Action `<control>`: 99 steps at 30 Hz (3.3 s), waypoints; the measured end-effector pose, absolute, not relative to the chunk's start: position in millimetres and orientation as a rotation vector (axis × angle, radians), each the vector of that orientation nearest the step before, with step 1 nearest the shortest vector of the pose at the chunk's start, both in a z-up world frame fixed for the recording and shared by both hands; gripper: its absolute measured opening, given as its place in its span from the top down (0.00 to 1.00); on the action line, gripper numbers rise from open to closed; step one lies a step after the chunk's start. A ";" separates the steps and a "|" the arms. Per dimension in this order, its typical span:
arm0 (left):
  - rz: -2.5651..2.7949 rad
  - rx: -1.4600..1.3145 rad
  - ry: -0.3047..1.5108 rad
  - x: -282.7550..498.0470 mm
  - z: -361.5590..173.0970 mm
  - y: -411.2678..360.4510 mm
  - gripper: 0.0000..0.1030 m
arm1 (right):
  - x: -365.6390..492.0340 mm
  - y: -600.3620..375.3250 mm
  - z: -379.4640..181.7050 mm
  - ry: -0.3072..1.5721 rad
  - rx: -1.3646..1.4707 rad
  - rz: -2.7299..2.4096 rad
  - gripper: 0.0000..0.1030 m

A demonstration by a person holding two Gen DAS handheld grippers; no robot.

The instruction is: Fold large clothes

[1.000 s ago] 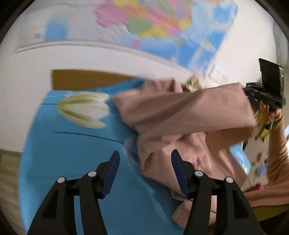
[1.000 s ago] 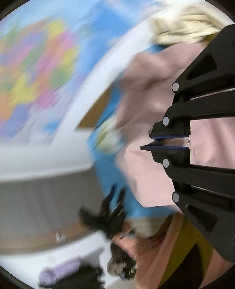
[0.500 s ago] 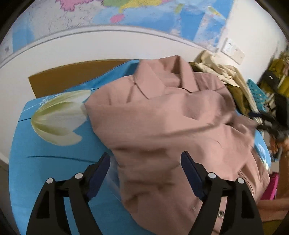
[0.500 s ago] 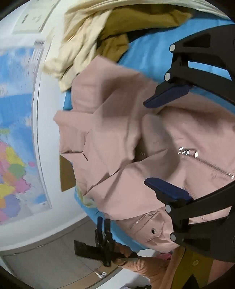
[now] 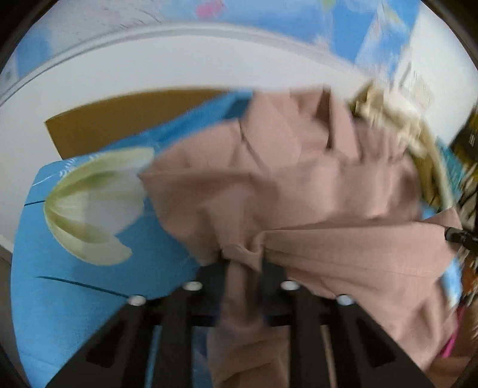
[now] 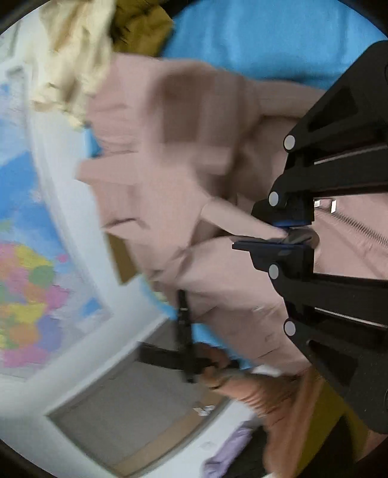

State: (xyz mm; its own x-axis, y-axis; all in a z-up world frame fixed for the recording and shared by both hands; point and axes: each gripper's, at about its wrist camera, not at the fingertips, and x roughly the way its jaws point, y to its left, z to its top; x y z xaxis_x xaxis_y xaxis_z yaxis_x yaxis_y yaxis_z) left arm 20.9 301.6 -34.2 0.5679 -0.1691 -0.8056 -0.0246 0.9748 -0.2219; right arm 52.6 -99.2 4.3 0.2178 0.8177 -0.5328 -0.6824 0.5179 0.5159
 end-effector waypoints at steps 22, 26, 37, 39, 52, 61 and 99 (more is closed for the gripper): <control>0.032 -0.247 0.947 21.4 -48.5 313.0 0.45 | 136.0 -90.0 -57.2 0.926 0.152 0.808 0.44; 0.031 -0.223 0.939 19.2 -45.1 304.9 0.45 | 129.6 -99.6 -39.0 0.893 0.216 0.870 0.97; 0.027 -0.172 0.953 25.2 -54.7 288.4 0.38 | 105.9 -147.2 -26.0 0.866 0.121 0.612 0.84; 0.018 -0.182 0.938 21.5 -50.7 288.5 0.35 | 95.1 -144.2 -18.2 0.802 0.106 0.612 0.71; -0.007 -0.234 0.999 35.2 -68.7 302.8 0.33 | 112.0 -47.3 -56.8 0.828 -0.261 0.668 0.73; 0.009 -0.223 0.916 7.8 -48.7 301.7 0.23 | 102.2 -64.0 -29.7 0.769 -0.192 0.675 0.65; -0.483 -0.549 0.879 -242.0 -21.7 246.5 0.89 | -62.9 -225.9 -52.3 0.866 0.319 0.898 0.90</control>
